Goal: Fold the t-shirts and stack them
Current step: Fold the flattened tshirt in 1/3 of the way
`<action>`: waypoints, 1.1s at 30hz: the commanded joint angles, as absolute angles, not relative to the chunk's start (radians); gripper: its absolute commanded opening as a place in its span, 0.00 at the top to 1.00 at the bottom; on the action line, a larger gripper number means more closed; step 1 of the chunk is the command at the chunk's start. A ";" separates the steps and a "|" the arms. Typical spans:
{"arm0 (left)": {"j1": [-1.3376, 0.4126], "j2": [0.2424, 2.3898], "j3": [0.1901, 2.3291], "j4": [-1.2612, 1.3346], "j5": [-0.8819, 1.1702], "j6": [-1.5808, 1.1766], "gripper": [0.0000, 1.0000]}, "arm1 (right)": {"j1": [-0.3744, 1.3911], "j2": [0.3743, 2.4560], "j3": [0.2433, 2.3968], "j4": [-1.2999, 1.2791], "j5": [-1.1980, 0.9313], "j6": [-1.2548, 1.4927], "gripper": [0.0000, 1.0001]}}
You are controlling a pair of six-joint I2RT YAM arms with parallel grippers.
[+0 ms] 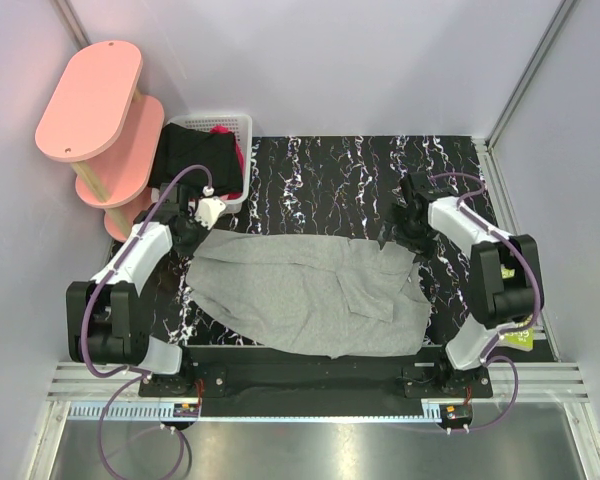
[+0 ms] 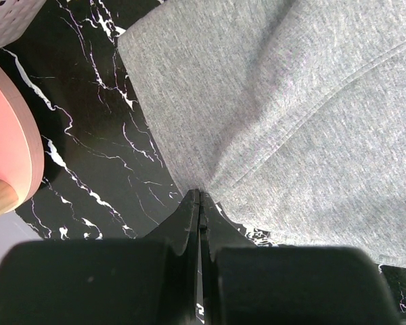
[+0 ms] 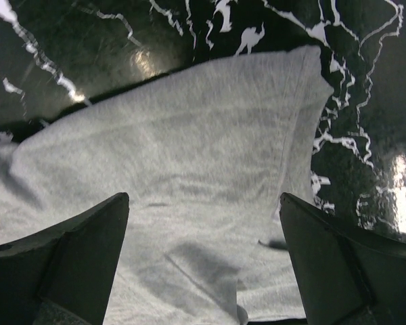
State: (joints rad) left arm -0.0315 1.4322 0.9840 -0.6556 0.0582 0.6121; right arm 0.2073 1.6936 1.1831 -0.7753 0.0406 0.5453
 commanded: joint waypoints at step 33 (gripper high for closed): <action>-0.232 1.653 1.227 -0.620 0.118 0.497 0.28 | 0.066 2.081 1.408 -0.683 0.127 0.512 0.11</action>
